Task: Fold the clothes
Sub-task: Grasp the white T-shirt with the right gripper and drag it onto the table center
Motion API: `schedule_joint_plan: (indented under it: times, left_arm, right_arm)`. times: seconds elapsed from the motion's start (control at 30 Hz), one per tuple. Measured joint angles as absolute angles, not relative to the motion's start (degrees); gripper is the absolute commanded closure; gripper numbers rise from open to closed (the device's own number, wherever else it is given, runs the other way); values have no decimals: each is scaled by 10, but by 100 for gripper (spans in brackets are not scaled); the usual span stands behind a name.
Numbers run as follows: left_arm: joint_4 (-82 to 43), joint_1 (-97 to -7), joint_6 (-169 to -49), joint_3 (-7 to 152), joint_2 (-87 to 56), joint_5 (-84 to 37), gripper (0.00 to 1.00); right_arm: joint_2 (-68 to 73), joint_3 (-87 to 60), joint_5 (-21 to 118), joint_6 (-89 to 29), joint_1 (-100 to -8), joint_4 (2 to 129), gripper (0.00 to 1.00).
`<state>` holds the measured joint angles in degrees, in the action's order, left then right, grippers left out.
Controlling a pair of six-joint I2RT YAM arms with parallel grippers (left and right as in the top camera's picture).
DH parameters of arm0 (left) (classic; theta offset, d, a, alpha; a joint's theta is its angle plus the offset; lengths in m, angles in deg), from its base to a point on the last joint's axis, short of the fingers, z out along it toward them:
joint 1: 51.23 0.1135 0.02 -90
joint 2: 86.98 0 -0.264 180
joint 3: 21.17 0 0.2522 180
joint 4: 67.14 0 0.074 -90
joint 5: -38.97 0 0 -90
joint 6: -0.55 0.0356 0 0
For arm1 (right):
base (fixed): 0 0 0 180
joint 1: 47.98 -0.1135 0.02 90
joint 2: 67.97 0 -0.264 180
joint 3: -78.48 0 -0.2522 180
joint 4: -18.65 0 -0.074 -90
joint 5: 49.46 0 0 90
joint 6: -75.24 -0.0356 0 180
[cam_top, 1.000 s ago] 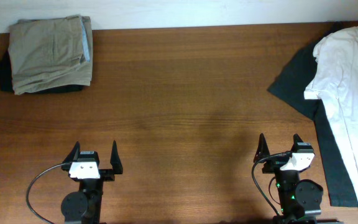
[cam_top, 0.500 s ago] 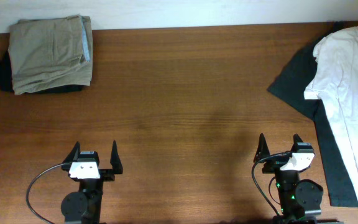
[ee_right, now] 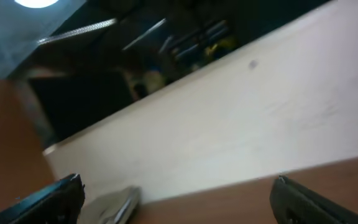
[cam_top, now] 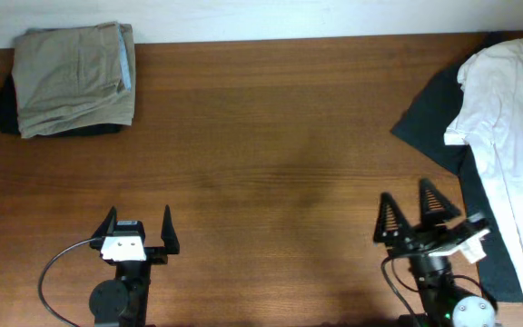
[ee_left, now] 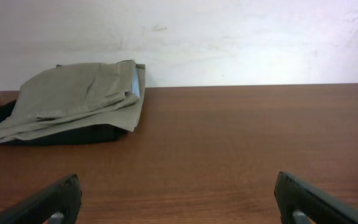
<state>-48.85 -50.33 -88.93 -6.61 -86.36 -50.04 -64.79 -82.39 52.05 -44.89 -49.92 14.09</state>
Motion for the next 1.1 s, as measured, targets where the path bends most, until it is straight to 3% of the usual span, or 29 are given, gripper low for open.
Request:
schedule_joint_plan:
  times: [0.07, 0.17, 0.27, 0.3, 0.4, 0.6, 0.67, 0.73, 0.83, 0.93, 0.97, 1.1]
  left_arm:
    - [-488, -503, -889, -66, -866, -502, 1]
    - [-487, -503, -889, -66, -864, -505, 1]
    - [-487, -503, -888, -66, -862, -505, 1]
    - [-489, -503, -888, -65, -862, -504, 1]
    - [-487, -503, -888, -66, -864, -505, 1]
    - [-487, -503, -888, -66, -864, -505, 1]
    - [-487, -503, -888, -66, -864, -505, 1]
    - [-487, -503, -888, -66, -864, -505, 1]
    - [-487, -503, -888, -66, -864, -505, 1]
    - [-487, -503, -888, -66, -864, -505, 1]
    - [-487, -503, -888, -66, -864, -505, 1]
    - [-487, -503, -888, -66, -864, -505, 1]
  right_arm:
    - [-545, -707, 433, -362, -499, 136, 1]
    - [-271, -489, 339, -268, -499, 170, 1]
    - [-19, -250, 319, -238, -458, 378, 1]
    - [158, -75, 311, -229, -420, 567, 1]
    - [364, 80, 283, -223, -363, 660, 1]
    - [510, 92, 316, -166, -258, 626, 7]
    - [544, 92, 334, -155, -242, 622, 19]
    - [572, 92, 347, -156, -232, 616, 18]
    - [592, 92, 392, -154, -213, 608, 31]
    - [599, 92, 405, -152, -207, 609, 35]
    - [601, 92, 407, -151, -207, 609, 43]
    - [619, 92, 409, -148, -207, 611, 59]
